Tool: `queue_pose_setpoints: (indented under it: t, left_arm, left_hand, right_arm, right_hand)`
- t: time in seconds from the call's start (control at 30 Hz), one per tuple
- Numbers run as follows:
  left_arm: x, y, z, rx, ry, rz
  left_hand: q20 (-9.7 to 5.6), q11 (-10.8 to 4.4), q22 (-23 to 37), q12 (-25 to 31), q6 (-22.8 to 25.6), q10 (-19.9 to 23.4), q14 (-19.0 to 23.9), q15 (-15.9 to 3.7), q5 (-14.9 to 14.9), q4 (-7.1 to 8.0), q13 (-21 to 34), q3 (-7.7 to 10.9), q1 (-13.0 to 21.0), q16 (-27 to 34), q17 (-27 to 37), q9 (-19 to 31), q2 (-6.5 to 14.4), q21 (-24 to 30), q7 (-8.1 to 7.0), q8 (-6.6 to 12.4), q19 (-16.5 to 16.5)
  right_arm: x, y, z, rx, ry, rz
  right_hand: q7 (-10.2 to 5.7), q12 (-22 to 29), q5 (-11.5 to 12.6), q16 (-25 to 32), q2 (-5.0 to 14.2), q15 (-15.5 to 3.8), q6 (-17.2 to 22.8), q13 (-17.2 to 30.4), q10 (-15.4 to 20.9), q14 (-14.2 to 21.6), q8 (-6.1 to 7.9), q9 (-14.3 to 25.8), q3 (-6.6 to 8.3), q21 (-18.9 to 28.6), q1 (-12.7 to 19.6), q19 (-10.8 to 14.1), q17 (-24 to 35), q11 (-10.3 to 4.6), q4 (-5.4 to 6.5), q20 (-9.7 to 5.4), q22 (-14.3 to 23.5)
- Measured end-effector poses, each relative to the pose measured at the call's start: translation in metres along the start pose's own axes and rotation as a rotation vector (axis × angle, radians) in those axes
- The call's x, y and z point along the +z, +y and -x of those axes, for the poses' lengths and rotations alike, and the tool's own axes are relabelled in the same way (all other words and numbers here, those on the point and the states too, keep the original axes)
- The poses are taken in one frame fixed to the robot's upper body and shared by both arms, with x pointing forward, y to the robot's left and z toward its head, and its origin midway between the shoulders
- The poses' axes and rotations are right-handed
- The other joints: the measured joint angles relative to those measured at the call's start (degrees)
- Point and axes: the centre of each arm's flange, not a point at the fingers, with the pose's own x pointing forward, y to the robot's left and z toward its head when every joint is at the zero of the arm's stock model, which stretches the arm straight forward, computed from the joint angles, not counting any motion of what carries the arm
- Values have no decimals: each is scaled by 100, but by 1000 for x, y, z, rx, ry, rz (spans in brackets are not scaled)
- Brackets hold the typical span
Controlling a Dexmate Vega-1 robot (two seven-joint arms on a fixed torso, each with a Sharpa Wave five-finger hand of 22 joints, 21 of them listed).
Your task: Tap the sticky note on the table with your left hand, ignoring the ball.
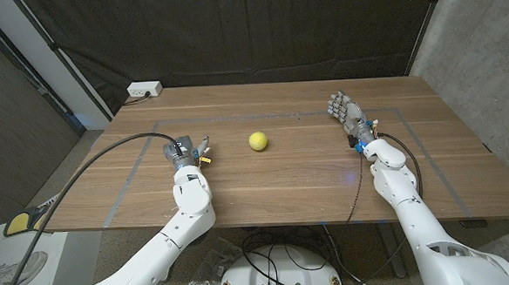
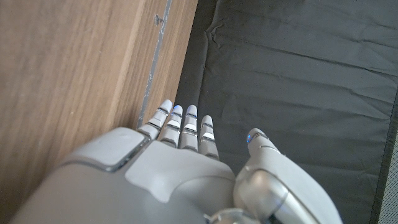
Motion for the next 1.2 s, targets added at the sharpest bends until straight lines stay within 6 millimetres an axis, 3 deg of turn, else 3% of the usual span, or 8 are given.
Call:
queue_pose_setpoints:
  t: [0.33, 0.73, 0.93, 1.07, 1.2]
  left_arm:
    - [-1, -4, -3, -51, 6, -25]
    - [-1, -6, -5, -79, 6, -29]
    - [-2, -7, -2, -67, -9, -12]
    - [-3, -7, 4, -29, -41, 33]
    - [2, -3, 8, 21, -84, 85]
  left_hand:
    - [-123, -40, 8, 107, 325, 435, 395, -71, 0, 15, 1, -77, 0, 73, 1, -6, 0, 0, -102, 149, 126]
    - [-132, -64, -7, 84, 323, 409, 395, -71, 0, 30, 1, -92, -1, 73, 1, -6, -1, -9, -100, 113, 177]
    - [-29, -102, 7, -6, 222, 164, 175, -40, 0, 39, 2, -101, -17, 19, 1, -6, -14, -112, -27, 32, 73]
    - [36, -110, 7, -6, 166, 137, 166, -31, 28, 39, 6, -101, -82, 19, 3, 7, 56, -123, -72, 33, 8]
    - [137, -177, 7, 20, 231, 203, 242, -41, 28, 5, 15, -64, 58, 19, 15, 47, 196, -206, -136, 47, -94]
  right_arm:
    - [1, 0, 0, 0, -1, 3]
    - [4, -1, 1, -5, -6, 18]
    - [5, -1, 4, -8, -9, 23]
    - [5, -1, 6, -10, -9, 24]
    - [6, 0, 7, -11, -11, 25]
  right_hand:
    - [0, 0, 0, 0, -1, 0, 0, 0, 0, 0, 0, 0, 0, 0, -60, 0, 0, 0, 0, 0, 0]
    - [0, 1, 0, 0, -1, 0, 0, 0, 0, 0, 0, 0, 0, -22, -60, 0, 0, 0, 0, 0, 0]
    - [0, 1, 0, 0, -1, 0, 0, 0, 0, 0, 0, 0, 0, -21, -60, 0, 0, 0, 0, 0, 0]
    - [0, 1, 0, 0, -24, 0, 0, 0, 0, 0, 0, 0, 0, -21, -82, 0, 0, 0, 0, 0, 0]
    - [0, 1, 0, 0, -24, 0, 0, 0, 0, 0, 0, 0, 25, -21, -82, 0, 0, 0, -25, 0, 0]
